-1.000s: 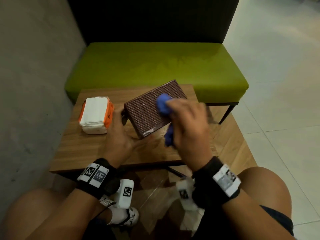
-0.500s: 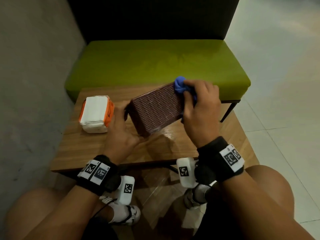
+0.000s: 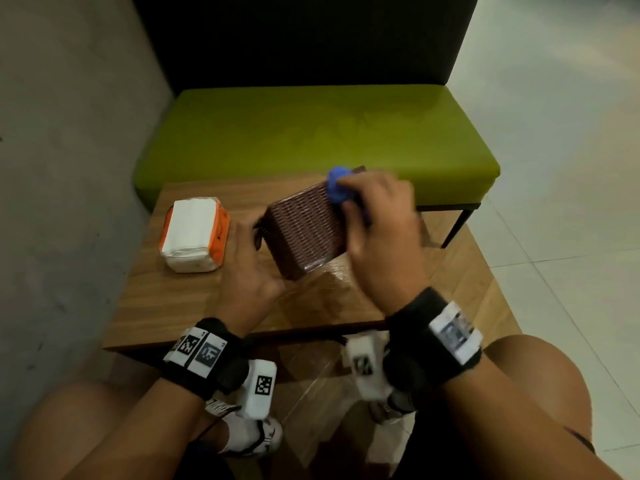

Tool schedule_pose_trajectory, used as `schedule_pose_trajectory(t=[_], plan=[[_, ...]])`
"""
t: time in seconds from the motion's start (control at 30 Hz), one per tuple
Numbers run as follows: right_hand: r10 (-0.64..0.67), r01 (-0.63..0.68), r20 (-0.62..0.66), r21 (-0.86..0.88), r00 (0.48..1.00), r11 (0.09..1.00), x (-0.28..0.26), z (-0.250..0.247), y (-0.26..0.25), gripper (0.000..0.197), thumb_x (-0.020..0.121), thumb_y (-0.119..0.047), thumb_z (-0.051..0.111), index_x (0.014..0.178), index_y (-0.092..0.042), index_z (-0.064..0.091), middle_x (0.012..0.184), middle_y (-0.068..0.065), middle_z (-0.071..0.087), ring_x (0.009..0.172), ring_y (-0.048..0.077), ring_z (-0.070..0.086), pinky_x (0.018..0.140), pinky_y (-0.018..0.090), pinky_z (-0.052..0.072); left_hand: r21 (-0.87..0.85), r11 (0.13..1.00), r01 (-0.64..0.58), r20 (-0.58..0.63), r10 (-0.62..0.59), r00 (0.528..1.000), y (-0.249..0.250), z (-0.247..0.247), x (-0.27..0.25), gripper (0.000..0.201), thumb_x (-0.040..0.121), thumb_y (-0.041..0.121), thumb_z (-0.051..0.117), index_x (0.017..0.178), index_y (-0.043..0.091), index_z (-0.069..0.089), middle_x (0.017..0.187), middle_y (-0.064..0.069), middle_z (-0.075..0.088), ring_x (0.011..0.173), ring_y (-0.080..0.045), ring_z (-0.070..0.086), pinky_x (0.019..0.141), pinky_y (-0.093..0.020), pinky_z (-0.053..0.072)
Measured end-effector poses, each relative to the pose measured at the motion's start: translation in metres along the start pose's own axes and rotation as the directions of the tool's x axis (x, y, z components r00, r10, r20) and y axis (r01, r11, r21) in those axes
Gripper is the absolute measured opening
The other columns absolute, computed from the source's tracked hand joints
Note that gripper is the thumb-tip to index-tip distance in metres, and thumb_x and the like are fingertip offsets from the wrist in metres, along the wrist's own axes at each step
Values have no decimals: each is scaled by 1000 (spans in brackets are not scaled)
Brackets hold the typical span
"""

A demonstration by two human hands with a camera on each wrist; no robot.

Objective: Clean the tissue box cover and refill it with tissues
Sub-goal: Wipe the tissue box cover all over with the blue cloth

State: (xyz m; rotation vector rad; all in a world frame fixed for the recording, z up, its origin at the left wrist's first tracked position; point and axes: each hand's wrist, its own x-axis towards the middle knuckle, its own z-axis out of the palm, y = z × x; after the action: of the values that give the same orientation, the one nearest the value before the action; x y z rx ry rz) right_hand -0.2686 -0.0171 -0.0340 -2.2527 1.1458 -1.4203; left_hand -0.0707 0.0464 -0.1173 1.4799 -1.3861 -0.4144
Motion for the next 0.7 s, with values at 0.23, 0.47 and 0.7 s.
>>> schedule_pose_trajectory(t=[0.23,0.47,0.7], plan=[[-273,271,109,28,956,962,-10,1,-13,29,95,-2,64,122,-2,73,124,14,71,104,32,58,93,44,48,-87,994,63,24,-62,998,7,-4,-1,92,70,41,99,144,20,48,145,12,59,136,-20,60,113,-36,49],[235,-243,62,204,970,948,15,-17,59,23,104,-11,60,122,-15,72,120,0,72,114,18,67,100,46,54,-57,998,25,15,-24,1000,12,-10,-11,106,61,43,103,148,36,43,148,28,51,140,-8,56,119,-47,49],[633,-628,284,653,721,423,3,-21,74,25,109,-10,56,131,-3,67,120,2,75,100,18,73,84,32,59,-212,973,88,-19,-94,995,16,-7,-18,114,53,32,105,142,55,38,150,23,51,143,-15,55,107,-52,59]])
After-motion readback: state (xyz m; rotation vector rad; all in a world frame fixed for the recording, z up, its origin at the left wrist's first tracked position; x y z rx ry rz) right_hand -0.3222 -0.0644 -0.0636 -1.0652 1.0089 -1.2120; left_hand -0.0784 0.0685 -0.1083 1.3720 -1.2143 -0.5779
